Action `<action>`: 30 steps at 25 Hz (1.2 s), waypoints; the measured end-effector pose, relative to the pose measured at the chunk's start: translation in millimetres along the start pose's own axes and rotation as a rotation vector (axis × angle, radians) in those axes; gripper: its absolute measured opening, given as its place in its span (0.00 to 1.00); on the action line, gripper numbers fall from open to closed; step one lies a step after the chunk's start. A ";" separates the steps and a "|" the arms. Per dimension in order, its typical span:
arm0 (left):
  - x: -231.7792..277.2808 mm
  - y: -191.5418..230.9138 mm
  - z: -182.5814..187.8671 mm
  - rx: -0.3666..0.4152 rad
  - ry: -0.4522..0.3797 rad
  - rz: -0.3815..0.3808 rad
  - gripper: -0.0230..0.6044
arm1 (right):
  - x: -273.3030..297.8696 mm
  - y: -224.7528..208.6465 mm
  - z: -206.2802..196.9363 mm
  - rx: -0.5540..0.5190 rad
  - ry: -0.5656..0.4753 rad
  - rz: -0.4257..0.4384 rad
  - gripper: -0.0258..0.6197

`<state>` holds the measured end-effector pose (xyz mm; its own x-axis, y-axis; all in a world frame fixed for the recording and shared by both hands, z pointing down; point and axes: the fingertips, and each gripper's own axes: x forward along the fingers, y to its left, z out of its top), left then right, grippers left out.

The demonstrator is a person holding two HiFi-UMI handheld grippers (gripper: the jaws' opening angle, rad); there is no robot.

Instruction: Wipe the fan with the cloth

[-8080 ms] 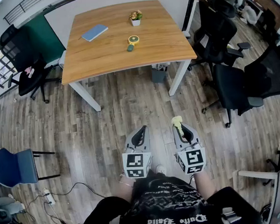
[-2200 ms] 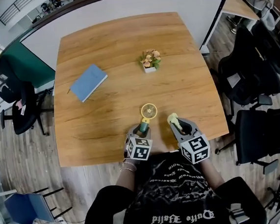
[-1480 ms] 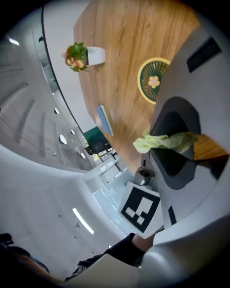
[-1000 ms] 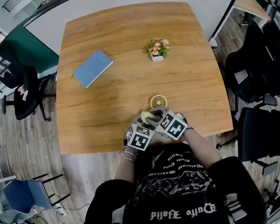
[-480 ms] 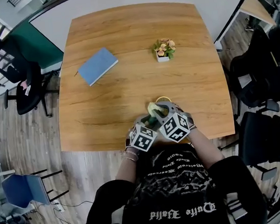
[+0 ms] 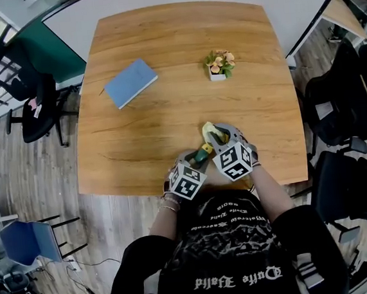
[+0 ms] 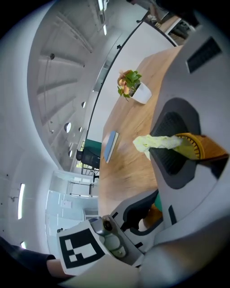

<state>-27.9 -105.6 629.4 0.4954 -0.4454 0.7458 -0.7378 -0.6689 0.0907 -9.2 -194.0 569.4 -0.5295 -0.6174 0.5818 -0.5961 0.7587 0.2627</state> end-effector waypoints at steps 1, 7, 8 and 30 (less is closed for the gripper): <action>0.2 0.4 0.0 0.001 -0.001 0.001 0.34 | 0.4 -8.3 -2.2 0.018 0.006 -0.022 0.16; -0.5 0.7 -0.4 -0.003 0.004 -0.010 0.34 | -11.7 -29.7 -15.7 0.054 0.013 -0.039 0.15; -0.5 1.3 0.0 -0.005 0.002 -0.011 0.34 | -13.0 -28.7 -16.2 0.039 0.014 -0.039 0.15; -1.1 3.4 -0.8 -0.036 0.010 -0.042 0.34 | -41.8 11.4 -40.1 0.085 0.074 0.056 0.14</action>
<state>-31.3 -106.9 629.4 0.5219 -0.4113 0.7473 -0.7328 -0.6646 0.1459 30.4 -151.2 578.9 -0.5192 -0.5553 0.6497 -0.6179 0.7691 0.1635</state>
